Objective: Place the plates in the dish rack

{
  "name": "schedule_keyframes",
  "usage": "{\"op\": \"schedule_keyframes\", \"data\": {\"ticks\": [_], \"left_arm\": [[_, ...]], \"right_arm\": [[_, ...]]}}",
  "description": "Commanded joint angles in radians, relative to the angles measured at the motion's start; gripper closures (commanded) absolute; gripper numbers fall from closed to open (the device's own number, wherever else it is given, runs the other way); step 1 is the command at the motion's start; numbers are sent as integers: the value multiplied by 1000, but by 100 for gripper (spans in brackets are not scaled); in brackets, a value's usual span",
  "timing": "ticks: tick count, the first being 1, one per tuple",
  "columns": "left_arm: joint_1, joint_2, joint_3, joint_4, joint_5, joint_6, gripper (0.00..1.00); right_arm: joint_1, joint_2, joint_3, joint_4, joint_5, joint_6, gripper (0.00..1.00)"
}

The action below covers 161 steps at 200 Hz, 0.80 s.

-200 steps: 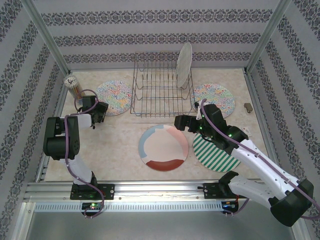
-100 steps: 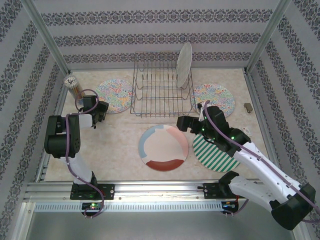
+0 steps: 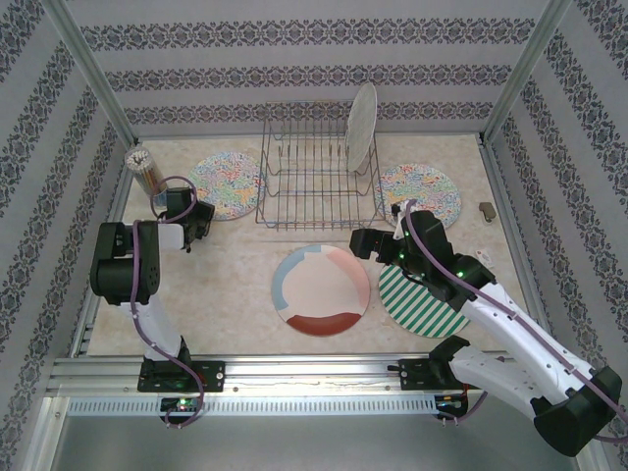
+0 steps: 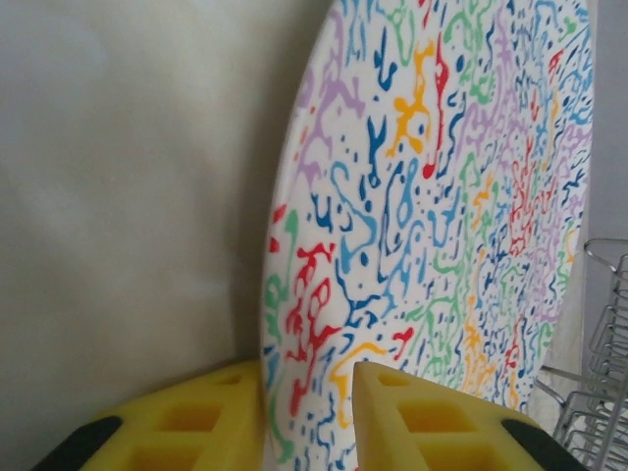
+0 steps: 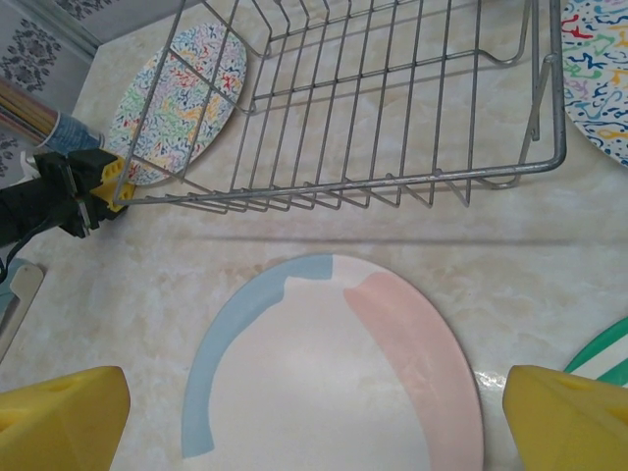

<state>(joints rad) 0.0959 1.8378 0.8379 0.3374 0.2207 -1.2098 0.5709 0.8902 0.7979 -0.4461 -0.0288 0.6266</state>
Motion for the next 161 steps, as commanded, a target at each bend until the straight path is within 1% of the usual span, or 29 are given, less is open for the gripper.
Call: {"op": "schedule_keyframes", "data": {"ticks": [1,9,21,37,65,102,161], "left_arm": [[-14,23,13,48,4,-9,78],[-15,23,10,53,2,-10,84],[-14,18,-1,63,-7,-16,89],[-14,10,-1,60,-17,-14,92],[-15,8,11,57,-14,-16,100],[-16,-38,18,34,-28,-3,100],[-15,-167,40,-92,-70,107,100]], "right_arm": [[-11,-17,-15,-19,27,12,2],[-12,-19,-17,-20,28,13,2],[-13,-25,-20,-22,30,13,2],[-13,-32,-23,-24,31,15,2],[-15,-47,-22,-36,38,16,2],[-16,-66,-22,-43,46,21,2],[-13,-17,10,-39,20,10,2]]}}
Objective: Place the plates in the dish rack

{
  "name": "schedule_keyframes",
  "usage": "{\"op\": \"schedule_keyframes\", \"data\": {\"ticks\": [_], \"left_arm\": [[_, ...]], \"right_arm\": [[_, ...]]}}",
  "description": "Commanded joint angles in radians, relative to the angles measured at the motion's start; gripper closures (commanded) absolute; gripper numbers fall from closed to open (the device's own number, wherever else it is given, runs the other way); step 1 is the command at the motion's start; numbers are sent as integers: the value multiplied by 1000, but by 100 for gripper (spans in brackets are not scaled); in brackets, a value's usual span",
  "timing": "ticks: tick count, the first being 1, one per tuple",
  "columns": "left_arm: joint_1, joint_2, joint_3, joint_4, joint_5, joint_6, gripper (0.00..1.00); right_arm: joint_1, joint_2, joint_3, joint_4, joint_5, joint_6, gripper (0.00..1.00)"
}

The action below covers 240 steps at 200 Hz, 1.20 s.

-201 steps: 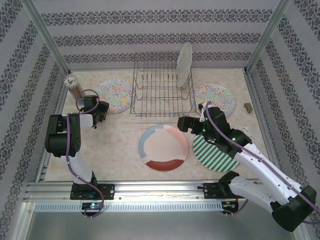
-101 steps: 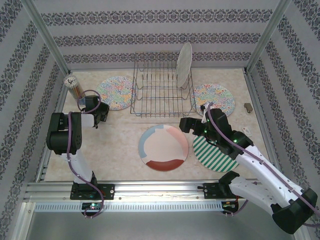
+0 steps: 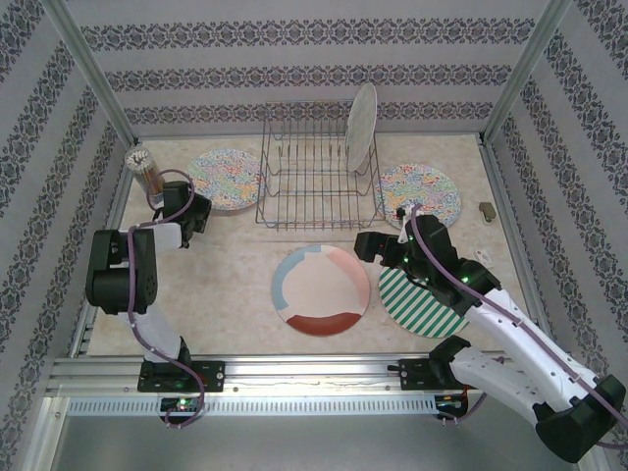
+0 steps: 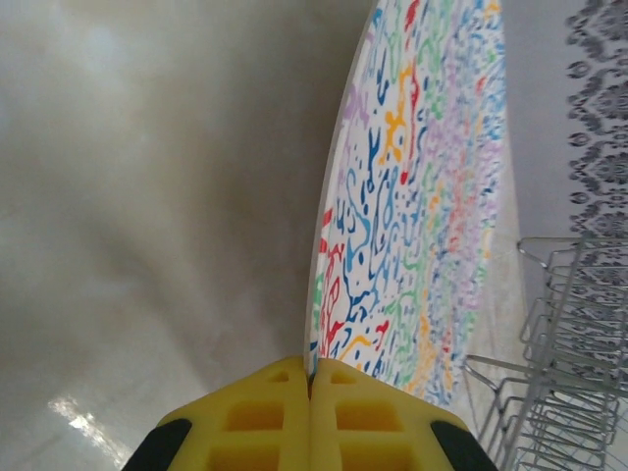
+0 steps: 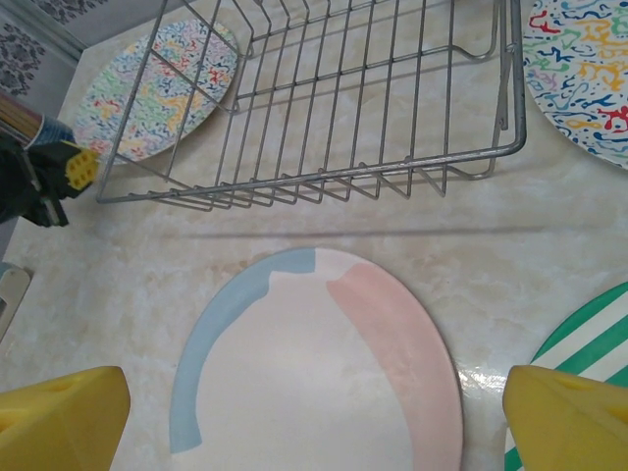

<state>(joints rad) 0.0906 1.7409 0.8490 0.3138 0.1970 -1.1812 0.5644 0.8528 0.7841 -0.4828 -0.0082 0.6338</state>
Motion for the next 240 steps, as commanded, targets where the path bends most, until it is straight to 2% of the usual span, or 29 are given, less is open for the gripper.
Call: {"op": "schedule_keyframes", "data": {"ticks": [1,58,113,171,240], "left_arm": [[-10,-72,29,-71,-46,81,100],[-11,-180,69,-207,-63,181,100],[-14,-241,104,-298,-57,235,100],[-15,-331,158,-394,-70,319,100],[-15,-405,167,-447,-65,391,100]], "right_arm": [[-6,21,25,-2,-2,3,2],[-22,178,147,7,-62,-95,2],[-109,315,313,-26,-237,-228,2],[-98,363,303,58,-280,-182,2],[-33,458,338,104,-320,-157,2]]}}
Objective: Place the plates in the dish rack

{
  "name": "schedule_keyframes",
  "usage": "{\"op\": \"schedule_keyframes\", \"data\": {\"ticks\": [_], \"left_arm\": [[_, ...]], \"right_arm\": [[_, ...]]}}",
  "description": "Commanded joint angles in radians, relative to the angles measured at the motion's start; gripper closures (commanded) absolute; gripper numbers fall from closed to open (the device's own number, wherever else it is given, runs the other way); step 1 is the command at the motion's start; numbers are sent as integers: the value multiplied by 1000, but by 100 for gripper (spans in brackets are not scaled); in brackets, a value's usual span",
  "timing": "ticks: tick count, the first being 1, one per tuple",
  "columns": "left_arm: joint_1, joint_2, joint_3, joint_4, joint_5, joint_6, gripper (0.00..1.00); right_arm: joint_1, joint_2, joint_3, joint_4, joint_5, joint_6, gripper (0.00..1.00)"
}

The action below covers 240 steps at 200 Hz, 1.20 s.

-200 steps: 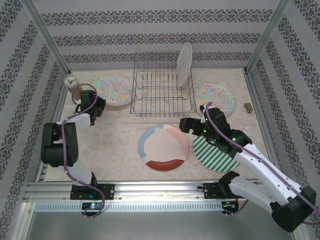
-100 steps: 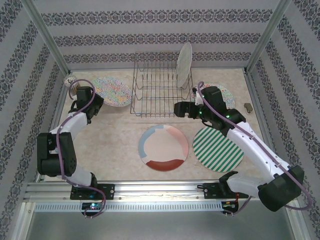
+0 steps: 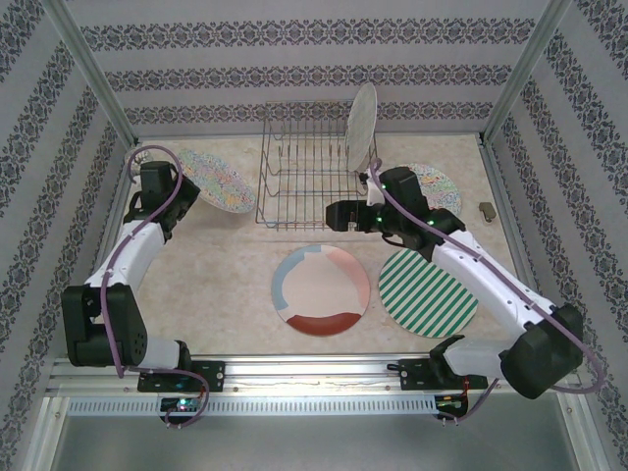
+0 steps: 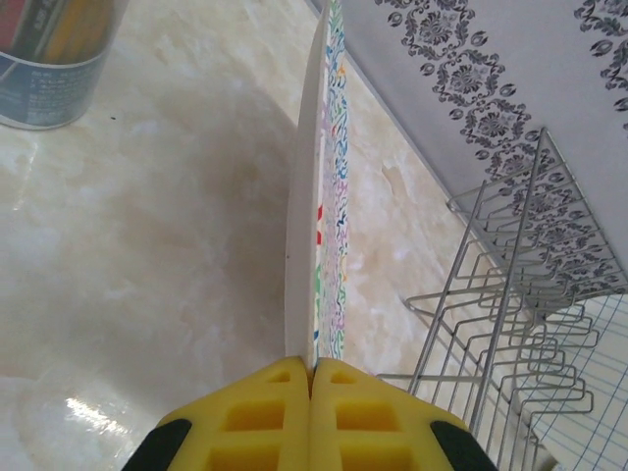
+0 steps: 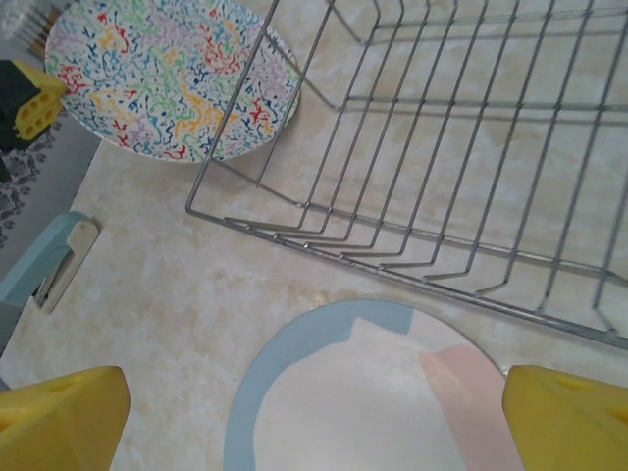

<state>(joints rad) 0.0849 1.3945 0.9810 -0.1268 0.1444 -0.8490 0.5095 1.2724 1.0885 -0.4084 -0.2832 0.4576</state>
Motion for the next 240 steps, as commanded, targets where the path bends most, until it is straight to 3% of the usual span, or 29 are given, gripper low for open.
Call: {"op": "schedule_keyframes", "data": {"ticks": [1,67,155,240], "left_arm": [[-9,-59,36,-7,-12,61,100],[-10,-95,98,-64,57,168,100],[-19,-86,86,-76,144,207,100],[-31,-76,56,-77,154,221,100]], "right_arm": [[23,40,35,29,-46,19,2],[53,121,109,34,-96,3,2],[68,273,223,57,-178,-3,2],[97,359,306,54,-208,1,2]]}}
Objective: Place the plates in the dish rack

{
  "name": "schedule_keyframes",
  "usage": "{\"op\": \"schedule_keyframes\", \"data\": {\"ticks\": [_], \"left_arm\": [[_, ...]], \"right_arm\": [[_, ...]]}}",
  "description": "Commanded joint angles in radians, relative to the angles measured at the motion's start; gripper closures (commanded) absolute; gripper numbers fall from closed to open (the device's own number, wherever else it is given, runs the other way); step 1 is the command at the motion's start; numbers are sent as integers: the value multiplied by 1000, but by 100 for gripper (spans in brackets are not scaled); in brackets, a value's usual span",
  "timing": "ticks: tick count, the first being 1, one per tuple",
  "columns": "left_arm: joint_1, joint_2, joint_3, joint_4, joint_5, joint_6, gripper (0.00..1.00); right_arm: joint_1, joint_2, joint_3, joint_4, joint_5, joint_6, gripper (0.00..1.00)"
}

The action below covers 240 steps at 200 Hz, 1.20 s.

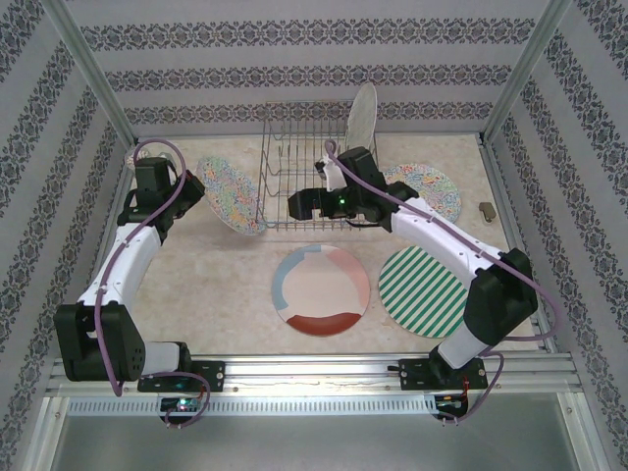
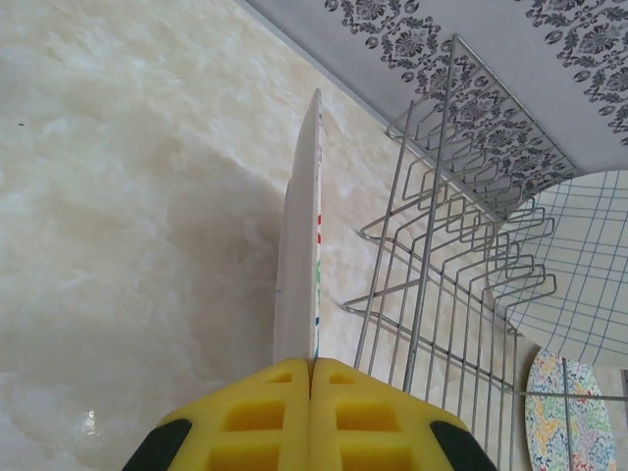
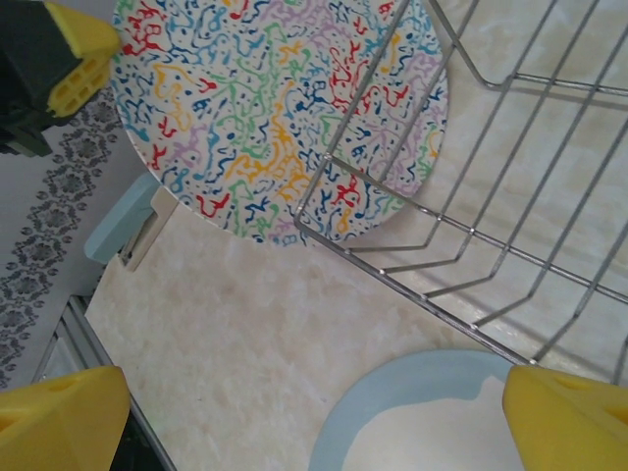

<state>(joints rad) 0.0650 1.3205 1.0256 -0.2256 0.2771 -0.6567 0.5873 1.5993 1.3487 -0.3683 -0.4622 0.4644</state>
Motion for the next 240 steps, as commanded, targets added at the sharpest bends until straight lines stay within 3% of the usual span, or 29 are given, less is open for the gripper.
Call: {"op": "schedule_keyframes", "data": {"ticks": [1,148,210,240], "left_arm": [[-11,-3,12,22,21,29,100],[-23,9,-3,31,68,29,100],[-29,-3,-15,33,62,28,81],[-32,-9,-23,35,55,27,81]], "right_arm": [[19,32,47,14,-30,-6,2],[33,132,140,14,-73,-9,2],[33,158,168,11,-87,-10,2],[33,168,176,10,-92,-11,2]]}}
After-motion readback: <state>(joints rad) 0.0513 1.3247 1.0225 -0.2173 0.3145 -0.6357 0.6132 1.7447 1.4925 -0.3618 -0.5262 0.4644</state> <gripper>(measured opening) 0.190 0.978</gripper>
